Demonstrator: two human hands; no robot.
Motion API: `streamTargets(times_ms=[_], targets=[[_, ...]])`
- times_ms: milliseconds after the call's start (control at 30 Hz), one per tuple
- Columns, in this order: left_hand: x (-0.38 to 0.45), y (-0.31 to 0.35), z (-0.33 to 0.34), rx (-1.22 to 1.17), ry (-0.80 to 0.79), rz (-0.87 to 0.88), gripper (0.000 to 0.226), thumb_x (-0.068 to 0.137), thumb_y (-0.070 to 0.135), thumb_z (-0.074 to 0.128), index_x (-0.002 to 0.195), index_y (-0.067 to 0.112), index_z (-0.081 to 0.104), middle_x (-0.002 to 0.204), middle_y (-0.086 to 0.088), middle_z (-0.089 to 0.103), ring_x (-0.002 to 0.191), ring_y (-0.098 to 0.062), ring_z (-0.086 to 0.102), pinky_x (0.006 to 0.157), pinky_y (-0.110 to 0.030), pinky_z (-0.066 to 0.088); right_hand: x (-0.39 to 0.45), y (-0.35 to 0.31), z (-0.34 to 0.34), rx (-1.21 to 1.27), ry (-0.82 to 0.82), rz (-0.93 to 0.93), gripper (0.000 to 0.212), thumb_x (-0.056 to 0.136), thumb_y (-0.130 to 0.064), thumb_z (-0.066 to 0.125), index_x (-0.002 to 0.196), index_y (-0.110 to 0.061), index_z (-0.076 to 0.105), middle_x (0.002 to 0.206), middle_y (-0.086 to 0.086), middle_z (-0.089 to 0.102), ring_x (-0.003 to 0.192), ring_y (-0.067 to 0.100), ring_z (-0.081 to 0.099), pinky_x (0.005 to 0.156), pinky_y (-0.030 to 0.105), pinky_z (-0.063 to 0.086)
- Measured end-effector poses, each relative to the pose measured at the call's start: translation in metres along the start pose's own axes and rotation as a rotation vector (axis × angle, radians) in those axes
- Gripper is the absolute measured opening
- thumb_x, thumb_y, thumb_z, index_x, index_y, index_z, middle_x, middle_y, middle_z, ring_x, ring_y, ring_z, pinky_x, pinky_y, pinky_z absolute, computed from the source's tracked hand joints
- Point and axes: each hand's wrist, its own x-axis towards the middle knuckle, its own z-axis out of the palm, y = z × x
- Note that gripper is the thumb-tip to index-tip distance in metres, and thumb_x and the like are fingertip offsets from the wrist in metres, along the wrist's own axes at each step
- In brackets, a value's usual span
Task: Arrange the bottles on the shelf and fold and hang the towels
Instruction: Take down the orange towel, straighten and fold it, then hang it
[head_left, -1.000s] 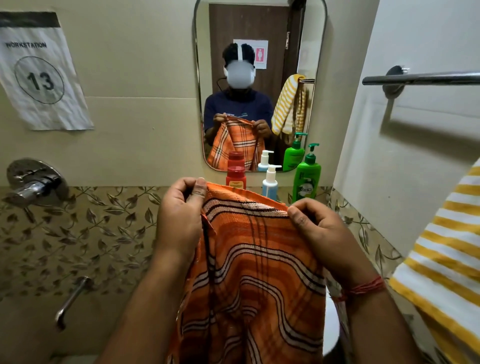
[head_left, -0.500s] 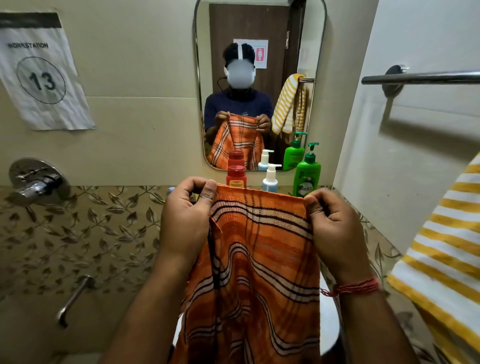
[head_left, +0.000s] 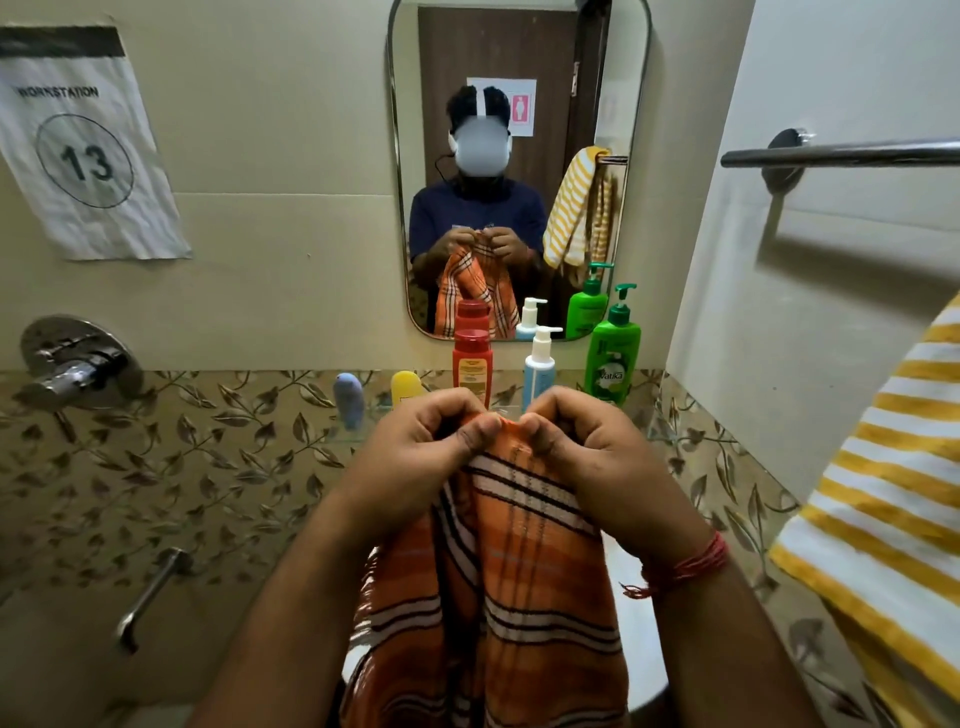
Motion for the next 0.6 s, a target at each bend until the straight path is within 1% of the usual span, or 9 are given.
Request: streamTargets(times_ms=[100,200,267,333,367,467,500,533,600], targets=[[-0.001,-0.002,-0.008,-0.094,0.215,-0.017,0.022,0.091,0.037,0.059,0.080,0.021,0.071,0.077,0.001,0.066,0.076,-0.016,0.064,0.074,-0.036,0.054,-0.010,0.009,-0.010,0.259,-0.078,0.140,0.020,0.088,-0.036,0.064,0.077,-0.020,0.066,0.074,-0.001,0.062,0.069,0.015,0.059,0.060,0.025,0.050],[-0.001,-0.006,-0.024,-0.093,0.486,-0.045,0.025,0.098,0.034,0.059,0.081,0.021,0.071,0.076,0.002,0.070,0.073,-0.017,0.067,0.069,-0.035,0.053,-0.016,0.016,-0.024,0.151,-0.006,0.194,0.020,0.088,-0.035,0.063,0.076,-0.020,0.068,0.077,0.003,0.065,0.071,0.020,0.063,0.061,0.031,0.053],[-0.005,-0.005,-0.028,0.042,0.522,-0.059,0.023,0.098,0.035,0.059,0.085,0.021,0.071,0.079,0.003,0.073,0.073,-0.012,0.070,0.065,-0.027,0.054,-0.017,0.017,-0.031,0.044,0.097,0.184,0.023,0.087,-0.038,0.063,0.075,-0.019,0.066,0.075,0.003,0.065,0.070,0.020,0.064,0.063,0.035,0.052],[-0.007,0.003,-0.022,0.188,0.387,-0.070,0.012,0.093,0.035,0.064,0.093,0.026,0.071,0.087,0.007,0.073,0.080,-0.005,0.070,0.064,-0.018,0.055,-0.015,0.011,-0.031,-0.043,0.127,0.140,0.026,0.087,-0.042,0.061,0.075,-0.020,0.065,0.071,0.000,0.065,0.068,0.018,0.064,0.063,0.034,0.051],[-0.007,0.008,-0.017,0.238,0.267,-0.076,0.016,0.089,0.036,0.066,0.103,0.027,0.070,0.095,0.010,0.072,0.087,-0.004,0.069,0.068,-0.018,0.057,-0.012,0.006,-0.027,-0.104,0.100,0.110,0.027,0.088,-0.043,0.060,0.076,-0.020,0.065,0.071,0.000,0.065,0.069,0.017,0.064,0.062,0.034,0.051],[-0.004,0.015,0.002,0.229,-0.105,-0.054,0.050,0.085,0.036,0.072,0.133,0.035,0.057,0.124,0.018,0.064,0.109,0.000,0.064,0.087,-0.021,0.057,-0.003,-0.005,-0.010,-0.303,-0.014,0.009,0.028,0.093,-0.045,0.058,0.082,-0.022,0.067,0.078,-0.001,0.067,0.075,0.015,0.064,0.067,0.037,0.052],[-0.003,0.016,0.009,0.215,-0.174,-0.034,0.052,0.086,0.033,0.073,0.135,0.035,0.056,0.125,0.018,0.064,0.112,0.002,0.062,0.091,-0.021,0.056,0.000,-0.007,-0.005,-0.327,-0.029,-0.009,0.027,0.092,-0.045,0.057,0.084,-0.022,0.068,0.079,-0.001,0.067,0.077,0.015,0.064,0.068,0.039,0.054],[-0.002,0.014,0.013,0.209,-0.196,-0.013,0.045,0.088,0.031,0.072,0.130,0.034,0.059,0.121,0.015,0.067,0.111,0.001,0.063,0.091,-0.023,0.056,0.002,-0.007,-0.002,-0.335,-0.028,-0.017,0.028,0.092,-0.045,0.056,0.085,-0.021,0.068,0.080,-0.001,0.067,0.077,0.016,0.064,0.068,0.043,0.054],[-0.001,0.011,0.015,0.193,-0.116,0.006,0.018,0.091,0.027,0.069,0.109,0.025,0.069,0.102,0.006,0.071,0.097,-0.006,0.068,0.084,-0.031,0.059,0.002,-0.006,-0.002,-0.302,0.004,-0.006,0.034,0.094,-0.047,0.056,0.082,-0.017,0.066,0.076,0.001,0.065,0.073,0.016,0.062,0.065,0.042,0.052]])
